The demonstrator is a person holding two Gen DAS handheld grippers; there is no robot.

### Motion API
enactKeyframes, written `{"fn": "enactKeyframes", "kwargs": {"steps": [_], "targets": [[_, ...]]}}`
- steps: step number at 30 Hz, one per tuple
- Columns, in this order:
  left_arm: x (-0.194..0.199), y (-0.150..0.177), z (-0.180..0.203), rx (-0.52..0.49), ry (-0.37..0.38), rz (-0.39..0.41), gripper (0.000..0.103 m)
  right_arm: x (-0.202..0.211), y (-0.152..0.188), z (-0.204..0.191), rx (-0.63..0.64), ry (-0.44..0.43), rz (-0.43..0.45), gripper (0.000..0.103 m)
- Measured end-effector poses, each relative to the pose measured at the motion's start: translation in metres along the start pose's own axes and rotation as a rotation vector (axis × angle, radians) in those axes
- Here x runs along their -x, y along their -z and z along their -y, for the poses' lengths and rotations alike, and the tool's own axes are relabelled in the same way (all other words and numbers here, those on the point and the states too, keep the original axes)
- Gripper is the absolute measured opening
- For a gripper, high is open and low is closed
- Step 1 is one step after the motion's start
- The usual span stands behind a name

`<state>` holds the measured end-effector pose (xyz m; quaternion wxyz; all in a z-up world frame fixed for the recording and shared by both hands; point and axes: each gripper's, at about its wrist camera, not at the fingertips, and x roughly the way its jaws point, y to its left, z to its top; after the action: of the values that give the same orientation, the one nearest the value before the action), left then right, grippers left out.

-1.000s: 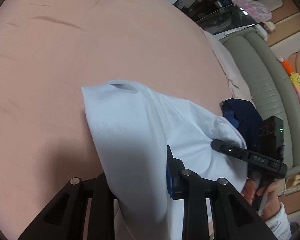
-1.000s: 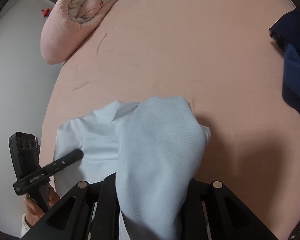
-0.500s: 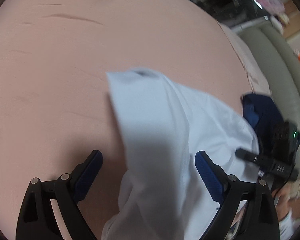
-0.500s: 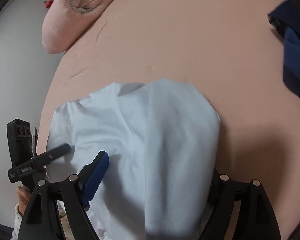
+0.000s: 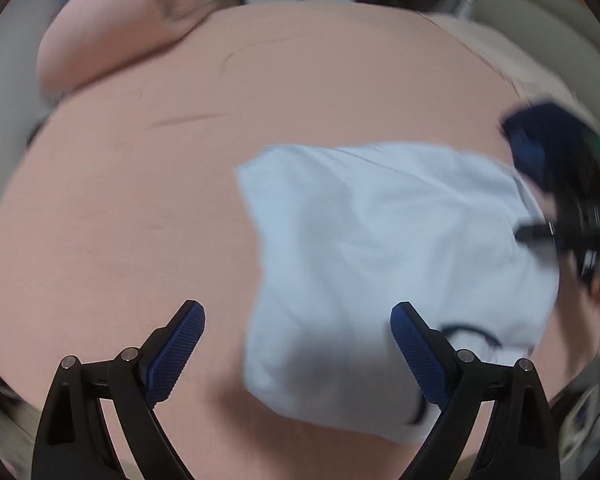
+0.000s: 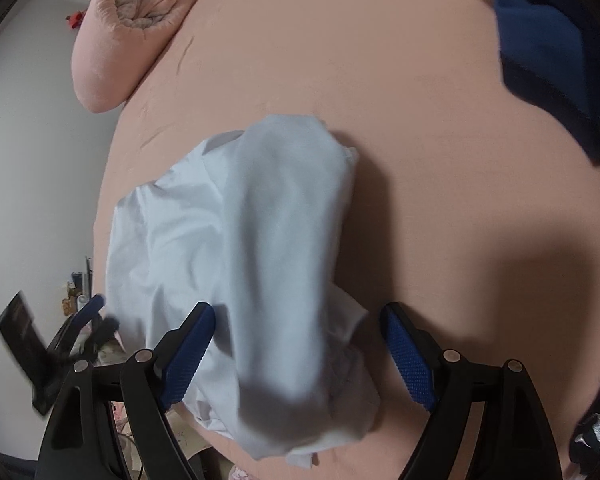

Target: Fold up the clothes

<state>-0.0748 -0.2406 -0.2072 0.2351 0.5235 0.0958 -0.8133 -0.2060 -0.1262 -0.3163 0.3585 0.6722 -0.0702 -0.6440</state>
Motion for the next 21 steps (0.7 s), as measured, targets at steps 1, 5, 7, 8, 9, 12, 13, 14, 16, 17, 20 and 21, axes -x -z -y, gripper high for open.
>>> {"fn": "enactKeyframes", "kwargs": {"steps": [1,5,7,8,9,12,13,14,16,17,20,21], "targets": [[0.002,0.002,0.012,-0.038,-0.018,-0.001,0.096,0.001,0.001,0.001,0.004,0.009,-0.004,0.084],[-0.005,0.014,0.028,-0.091,-0.041,-0.06,0.096,0.008,0.008,0.002,0.013,0.04,-0.017,0.084],[-0.01,0.013,0.039,-0.103,-0.081,-0.083,0.096,0.013,0.013,0.003,0.012,0.063,-0.021,0.084],[-0.011,0.011,0.047,-0.11,-0.106,-0.088,0.096,0.013,0.011,0.0,0.013,0.077,-0.02,0.084],[-0.012,0.009,0.055,-0.118,-0.132,-0.094,0.096,0.01,0.006,-0.009,0.016,0.094,-0.02,0.084],[-0.013,0.007,0.078,-0.164,-0.174,-0.11,0.096,0.012,0.003,-0.013,0.033,0.122,-0.036,0.084],[-0.009,0.009,0.081,-0.175,-0.182,-0.106,0.096,0.013,0.002,-0.013,0.04,0.13,-0.043,0.084],[-0.005,0.011,0.083,-0.186,-0.19,-0.102,0.096,0.014,0.001,-0.012,0.047,0.139,-0.049,0.084],[0.004,0.014,0.092,-0.211,-0.201,-0.086,0.096,0.013,-0.003,-0.013,0.051,0.146,-0.057,0.084],[0.007,0.015,0.097,-0.221,-0.199,-0.082,0.096,0.008,-0.011,-0.019,0.044,0.143,-0.058,0.084],[0.015,0.019,0.12,-0.242,-0.209,-0.081,0.095,0.004,-0.02,-0.022,0.018,0.132,-0.056,0.084],[0.018,0.02,0.128,-0.252,-0.21,-0.076,0.095,0.006,-0.021,-0.022,0.014,0.13,-0.054,0.084]]}}
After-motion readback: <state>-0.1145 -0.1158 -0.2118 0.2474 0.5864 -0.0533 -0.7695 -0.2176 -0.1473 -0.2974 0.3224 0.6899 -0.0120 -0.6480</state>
